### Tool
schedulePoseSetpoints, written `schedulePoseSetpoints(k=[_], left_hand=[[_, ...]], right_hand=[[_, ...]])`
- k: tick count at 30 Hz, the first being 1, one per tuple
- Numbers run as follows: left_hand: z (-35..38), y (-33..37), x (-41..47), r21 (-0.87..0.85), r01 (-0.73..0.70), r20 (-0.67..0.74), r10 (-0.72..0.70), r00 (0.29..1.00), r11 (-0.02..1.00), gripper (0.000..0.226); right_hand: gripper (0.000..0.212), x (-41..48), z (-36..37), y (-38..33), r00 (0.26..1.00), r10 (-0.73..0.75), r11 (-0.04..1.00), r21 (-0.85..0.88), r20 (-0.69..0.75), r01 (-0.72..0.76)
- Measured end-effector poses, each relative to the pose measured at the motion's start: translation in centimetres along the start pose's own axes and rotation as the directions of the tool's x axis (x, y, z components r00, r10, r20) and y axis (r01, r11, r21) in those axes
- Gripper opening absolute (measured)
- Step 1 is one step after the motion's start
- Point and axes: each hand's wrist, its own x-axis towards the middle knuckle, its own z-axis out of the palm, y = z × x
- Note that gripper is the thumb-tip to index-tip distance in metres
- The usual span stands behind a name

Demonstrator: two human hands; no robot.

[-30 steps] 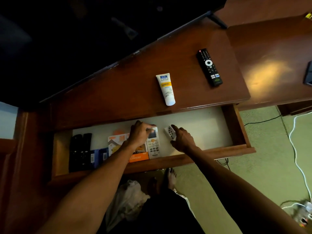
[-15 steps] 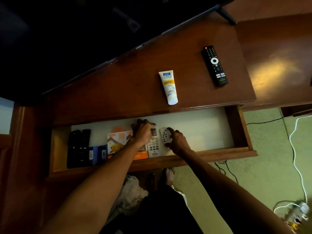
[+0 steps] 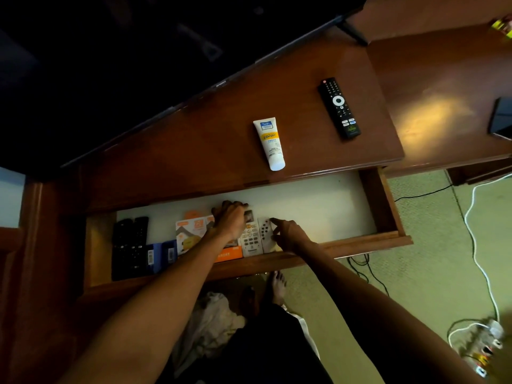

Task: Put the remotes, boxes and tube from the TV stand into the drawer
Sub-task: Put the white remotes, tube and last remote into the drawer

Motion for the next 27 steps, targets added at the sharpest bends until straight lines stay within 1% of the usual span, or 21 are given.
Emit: schedulePoseSetpoints(k=[3,5,7,9,10,12,14,17,19,21,23,25,27], left_hand=[[-1.5,0.9,-1.4,-0.065,-0.044,-0.029,0.043,0.999,0.997,0.036],[-2.6,1.0,-2.4,-0.109,-0.099,-0.094,0.089,0.992,0.989,0.028],[-4.2,1.4,-3.4,-0.171,-0.129,-0.142,0.105,0.984,0.977,0.024],[-6.3,2.3,-4.0,-0.242,-0.143,-0.213,0.092,0.973,0.960,0.022],[-7.5,3.1,-4.2,-0.272,-0.160,-0.271,0.084,0.959,0.949,0.020],[-9.4,4.5,-3.6,-0.324,-0.181,-0.391,0.042,0.919,0.929,0.018],[-10.9,6.1,-2.3,-0.386,-0.151,-0.429,-0.032,0.903,0.910,0.022],[-12.6,8.7,0.5,-0.440,-0.031,-0.339,-0.134,0.931,0.898,0.045],[-13.3,10.2,2.5,-0.473,0.016,-0.286,-0.172,0.943,0.881,0.060],[-13.7,11.5,4.5,-0.502,0.035,-0.276,-0.199,0.940,0.864,0.068],[-14.2,13.0,6.1,-0.521,0.071,-0.259,-0.237,0.937,0.851,0.077],[-14.5,14.3,7.4,-0.522,0.119,-0.229,-0.273,0.934,0.844,0.084],[-14.7,15.3,8.6,-0.500,0.174,-0.212,-0.314,0.925,0.848,0.086]], right_hand=[[0.050,-0.7,-1.0,-0.4,0.999,0.020,1.000,-0.016,0.030,-0.020],[0.048,-1.4,-1.9,-0.8,1.000,0.016,0.999,-0.036,0.005,-0.015],[0.044,-2.4,-3.3,-1.1,0.998,-0.023,0.999,-0.035,-0.052,0.021],[0.037,-3.2,-5.1,-1.2,0.986,-0.068,0.998,-0.027,-0.149,0.065],[0.033,-3.6,-6.1,-1.3,0.972,-0.085,0.996,-0.021,-0.217,0.083],[0.027,-4.3,-8.3,-1.2,0.929,-0.099,0.995,-0.014,-0.358,0.101],[0.022,-4.5,-10.7,-1.0,0.879,-0.105,0.993,0.004,-0.465,0.121],[0.020,-4.1,-15.2,-0.7,0.819,-0.104,0.989,0.029,-0.565,0.146],[0.021,-3.5,-18.5,-0.5,0.798,-0.071,0.990,0.056,-0.599,0.130],[0.030,-2.1,-21.6,0.1,0.785,-0.024,0.992,0.082,-0.620,0.094],[0.043,-0.6,-24.6,0.7,0.784,-0.011,0.996,0.060,-0.621,0.061],[0.055,1.0,-27.2,1.6,0.801,-0.020,0.999,0.025,-0.599,0.043],[0.062,2.8,-29.4,2.6,0.817,-0.031,0.999,-0.009,-0.576,0.031]])
